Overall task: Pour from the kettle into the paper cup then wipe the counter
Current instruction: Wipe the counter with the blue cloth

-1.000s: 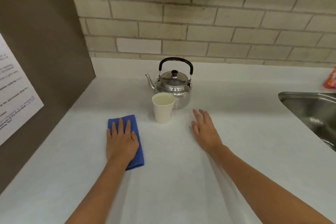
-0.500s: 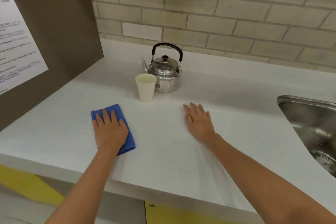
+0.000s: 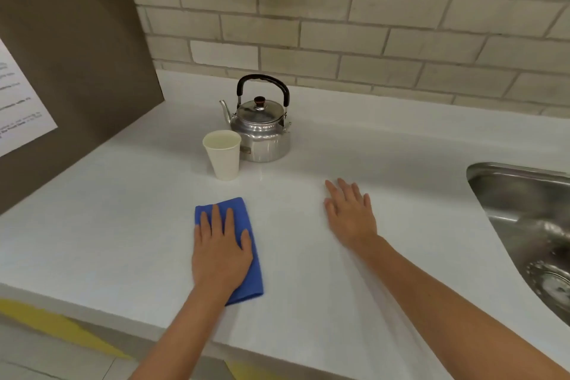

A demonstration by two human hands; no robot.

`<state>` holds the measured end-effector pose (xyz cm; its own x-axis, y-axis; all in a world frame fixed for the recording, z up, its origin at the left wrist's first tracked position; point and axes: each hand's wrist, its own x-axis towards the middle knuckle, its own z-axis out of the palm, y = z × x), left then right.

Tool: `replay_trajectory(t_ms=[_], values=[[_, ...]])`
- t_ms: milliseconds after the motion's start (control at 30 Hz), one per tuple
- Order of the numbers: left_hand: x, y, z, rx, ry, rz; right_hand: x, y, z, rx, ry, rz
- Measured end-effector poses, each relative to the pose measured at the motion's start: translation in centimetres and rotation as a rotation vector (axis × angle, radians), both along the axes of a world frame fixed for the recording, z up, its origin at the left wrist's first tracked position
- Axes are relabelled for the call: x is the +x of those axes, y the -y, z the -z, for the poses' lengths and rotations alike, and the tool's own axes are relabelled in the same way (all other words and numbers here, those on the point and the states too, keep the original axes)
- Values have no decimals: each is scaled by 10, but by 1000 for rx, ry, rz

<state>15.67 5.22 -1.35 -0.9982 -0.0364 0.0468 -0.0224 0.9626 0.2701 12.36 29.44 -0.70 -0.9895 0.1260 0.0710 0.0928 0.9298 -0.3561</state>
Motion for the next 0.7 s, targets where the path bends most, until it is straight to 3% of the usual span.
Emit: replay_trajectory(t_ms=[133, 267, 367, 500, 633, 700], values=[[-30, -48, -1, -53, -45, -13, -5, -6, 1, -53, -47, 0], [-84, -147, -10, -11, -7, 138, -6, -17, 0, -375, -199, 14], [-87, -167, -6, -31, -26, 323, -6, -23, -2, -554, -227, 25], [-50, -114, 16, 21, -97, 445, -9, -20, -5, -471, -181, 11], [-91, -115, 9, 5, -51, 419, -16, -36, -1, -45, -92, 29], [-128, -144, 1, -31, -31, 423, -15, -55, 3, 63, -54, 75]])
